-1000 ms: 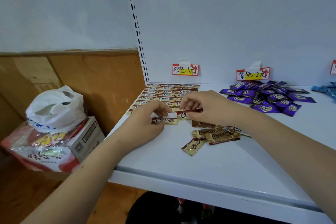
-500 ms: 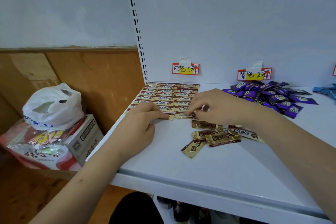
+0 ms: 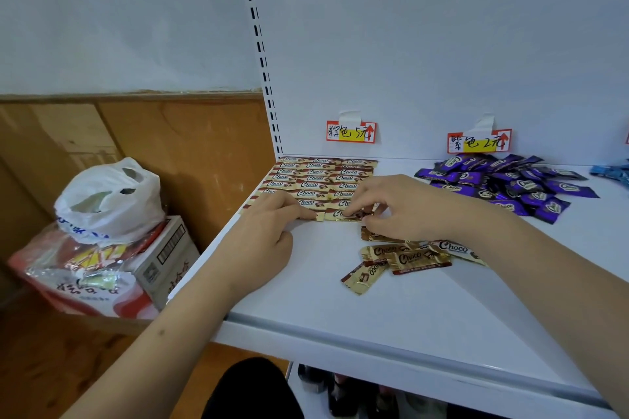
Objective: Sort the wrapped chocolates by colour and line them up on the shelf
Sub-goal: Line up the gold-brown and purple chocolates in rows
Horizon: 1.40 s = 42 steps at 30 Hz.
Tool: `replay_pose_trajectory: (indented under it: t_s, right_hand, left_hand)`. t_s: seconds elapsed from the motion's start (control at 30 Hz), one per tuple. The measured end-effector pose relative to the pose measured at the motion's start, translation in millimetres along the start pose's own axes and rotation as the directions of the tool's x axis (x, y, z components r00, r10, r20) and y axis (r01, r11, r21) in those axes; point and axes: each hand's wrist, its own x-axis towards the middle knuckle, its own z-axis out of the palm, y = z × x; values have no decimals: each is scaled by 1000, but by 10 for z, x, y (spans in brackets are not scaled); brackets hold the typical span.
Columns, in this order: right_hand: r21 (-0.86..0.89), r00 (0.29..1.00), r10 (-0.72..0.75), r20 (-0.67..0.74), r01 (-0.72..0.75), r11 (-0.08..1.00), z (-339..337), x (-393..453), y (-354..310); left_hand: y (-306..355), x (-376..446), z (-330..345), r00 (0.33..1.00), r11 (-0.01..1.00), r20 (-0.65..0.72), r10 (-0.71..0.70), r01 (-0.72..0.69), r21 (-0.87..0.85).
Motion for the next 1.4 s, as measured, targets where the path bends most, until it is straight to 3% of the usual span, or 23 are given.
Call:
replay_pose_trajectory:
  t_s: [0.13, 0.23, 0.37, 0.97, 1.13, 1.2, 1.3, 1.4]
  right_hand:
    - [26, 999, -16, -32, 17, 1000, 5, 2, -11]
    - [15, 995, -23, -101, 25, 1000, -4, -7, 25]
    - [-35, 996, -1, -88, -2, 999, 5, 5, 95]
    - [-5, 999, 50, -21, -50, 999, 35, 26, 110]
    - [61, 996, 57, -74, -53, 997, -58, -50, 119]
    - [105, 992, 79, -100, -69, 992, -148, -95, 144]
    - [122, 991, 128, -29, -124, 985, -248, -163, 178]
    - [98, 980, 177, 96, -186, 978, -247, -189, 174]
  left_hand:
    - [-15, 1, -8, 988, 995, -112, -103, 101, -25]
    - [-37, 8, -23, 938, 967, -239, -251, 253, -24]
    - [-50, 10, -33, 908, 940, -256, -331, 340, -9]
    - [-63, 39, -17, 917, 929, -184, -354, 368, 45]
    - [23, 27, -32, 941, 965, -239, -240, 257, 43]
    - [132, 3, -72, 971, 983, -171, -165, 148, -108]
    - [353, -59, -139, 986, 924, 100, -136, 162, -346]
    - [559, -113, -97, 976, 947, 214, -50, 114, -300]
